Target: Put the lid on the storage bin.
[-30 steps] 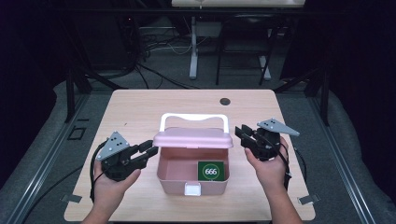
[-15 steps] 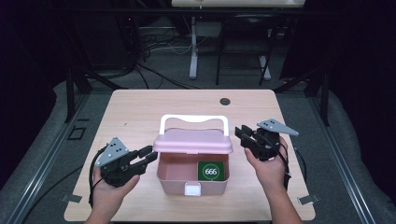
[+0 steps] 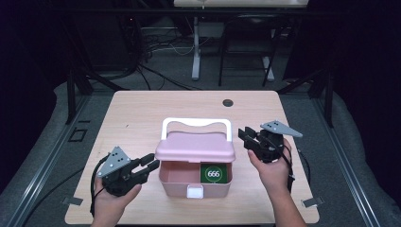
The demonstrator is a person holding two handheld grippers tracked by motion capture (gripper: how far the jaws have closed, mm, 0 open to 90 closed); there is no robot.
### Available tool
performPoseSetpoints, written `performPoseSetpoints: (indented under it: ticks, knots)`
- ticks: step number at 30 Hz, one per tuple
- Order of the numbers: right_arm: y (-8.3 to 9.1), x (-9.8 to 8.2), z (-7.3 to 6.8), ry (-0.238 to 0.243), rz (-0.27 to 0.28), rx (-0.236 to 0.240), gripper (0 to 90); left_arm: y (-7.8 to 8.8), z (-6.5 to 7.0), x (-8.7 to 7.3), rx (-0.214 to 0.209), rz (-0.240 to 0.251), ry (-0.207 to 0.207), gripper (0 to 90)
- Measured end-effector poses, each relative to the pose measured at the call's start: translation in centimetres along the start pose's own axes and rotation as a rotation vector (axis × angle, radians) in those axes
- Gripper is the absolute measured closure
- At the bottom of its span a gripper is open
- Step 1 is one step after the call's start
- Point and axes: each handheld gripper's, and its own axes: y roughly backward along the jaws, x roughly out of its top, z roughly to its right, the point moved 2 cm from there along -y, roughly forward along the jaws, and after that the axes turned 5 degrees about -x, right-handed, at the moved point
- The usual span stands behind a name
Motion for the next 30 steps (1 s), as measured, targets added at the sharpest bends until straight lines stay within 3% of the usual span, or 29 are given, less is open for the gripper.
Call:
performPoseSetpoints:
  ticks: [11, 30]
  knots:
    - [-0.1, -0.1, 0.0, 0.001, -0.004, -0.001, 69.4, 0.0, 0.2, -1.6, -0.011, -0.019, -0.001, 69.8]
    - [-0.2, -0.2, 0.0, -0.001, -0.005, -0.002, 69.0, -0.4, 0.3, -4.6, -0.03, -0.042, 0.047, 70.3]
